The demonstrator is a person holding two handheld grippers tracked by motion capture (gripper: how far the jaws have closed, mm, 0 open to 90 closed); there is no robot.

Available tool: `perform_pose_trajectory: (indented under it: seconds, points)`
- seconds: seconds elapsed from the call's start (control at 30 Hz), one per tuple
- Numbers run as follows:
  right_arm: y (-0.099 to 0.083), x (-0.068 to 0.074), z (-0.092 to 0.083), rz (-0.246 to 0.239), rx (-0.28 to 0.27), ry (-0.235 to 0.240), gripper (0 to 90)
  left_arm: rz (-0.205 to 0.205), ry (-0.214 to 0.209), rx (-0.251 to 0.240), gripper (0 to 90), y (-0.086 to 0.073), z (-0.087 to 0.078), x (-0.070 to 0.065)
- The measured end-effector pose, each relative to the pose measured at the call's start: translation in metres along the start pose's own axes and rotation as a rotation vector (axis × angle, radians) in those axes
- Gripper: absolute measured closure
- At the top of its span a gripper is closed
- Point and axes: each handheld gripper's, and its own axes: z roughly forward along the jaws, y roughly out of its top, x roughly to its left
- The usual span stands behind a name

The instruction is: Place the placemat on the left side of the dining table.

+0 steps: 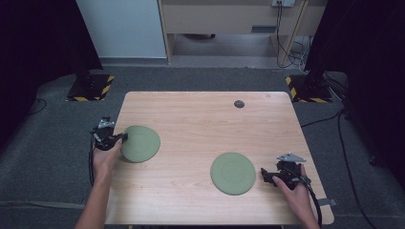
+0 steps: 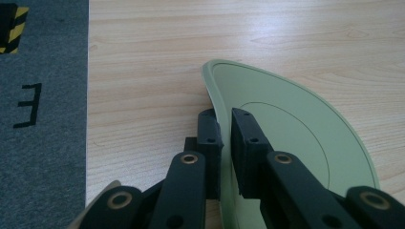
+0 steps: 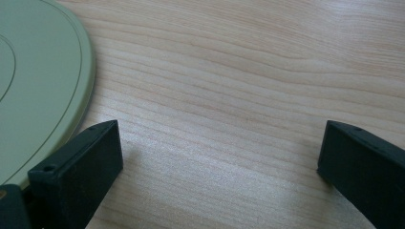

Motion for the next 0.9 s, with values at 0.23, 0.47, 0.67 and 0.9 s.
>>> perform_pose_trajectory:
  seconds: [0.23,0.47,0.67,0.9]
  points:
    - [0.0,0.0,0.0,-0.004,0.001,0.003,1.6,-0.003,0.001,0.002,81.3,-0.002,0.002,0.002]
    - [0.0,0.001,0.0,-0.004,0.0,0.003,1.6,0.004,0.02,0.016,75.3,-0.002,0.002,0.004]
    - [0.0,0.001,0.0,-0.006,0.0,0.004,1.6,0.059,0.088,0.059,56.7,0.001,0.002,0.003]
    - [0.0,0.001,0.0,-0.007,0.0,0.006,1.6,0.075,0.106,0.051,37.9,0.008,0.0,-0.005]
